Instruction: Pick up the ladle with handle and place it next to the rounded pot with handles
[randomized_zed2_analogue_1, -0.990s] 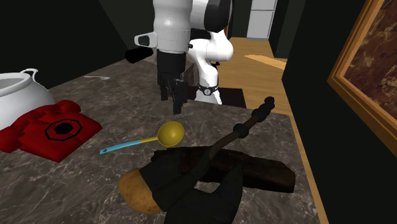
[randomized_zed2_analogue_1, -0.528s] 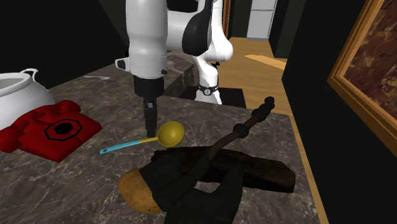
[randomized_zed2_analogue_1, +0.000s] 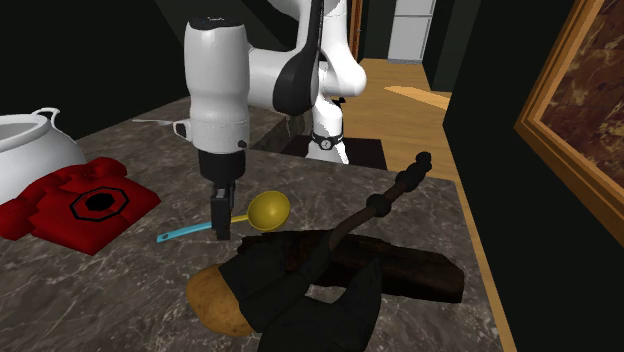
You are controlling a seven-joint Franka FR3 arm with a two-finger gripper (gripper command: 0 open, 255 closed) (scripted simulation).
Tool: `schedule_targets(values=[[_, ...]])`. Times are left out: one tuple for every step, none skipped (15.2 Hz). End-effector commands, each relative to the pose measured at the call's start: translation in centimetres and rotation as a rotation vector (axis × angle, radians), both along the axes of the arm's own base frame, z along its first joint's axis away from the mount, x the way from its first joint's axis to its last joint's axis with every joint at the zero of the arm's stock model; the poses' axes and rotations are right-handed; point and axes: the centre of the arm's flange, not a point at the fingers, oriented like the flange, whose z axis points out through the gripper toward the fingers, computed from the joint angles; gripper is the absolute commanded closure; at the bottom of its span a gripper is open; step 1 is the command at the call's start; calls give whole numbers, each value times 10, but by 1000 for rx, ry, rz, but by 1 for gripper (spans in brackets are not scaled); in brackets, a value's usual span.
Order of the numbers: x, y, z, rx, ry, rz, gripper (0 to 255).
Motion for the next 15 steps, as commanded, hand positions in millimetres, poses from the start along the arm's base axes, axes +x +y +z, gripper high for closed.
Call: schedule_targets(values=[[1,-1,-13,0,-1,0,0],[1,-1,-13,0,-1,0,0],[1,-1,-13,0,-1,0,0],[1,-1,-13,0,-1,0,0],[1,-1,-13,0,-1,0,0],[1,-1,-13,0,-1,0,0],[1,-1,-13,0,-1,0,0],[1,-1,-13,0,-1,0,0],[1,-1,-13,0,0,0,0],[1,-1,-13,0,0,0,255],[1,-1,-13,0,0,0,255],[1,-1,-13,0,0,0,255],[1,0,-13,0,0,0,255],[1,0,-13,0,0,0,255],[1,-2,-12,0,0,0,255]])
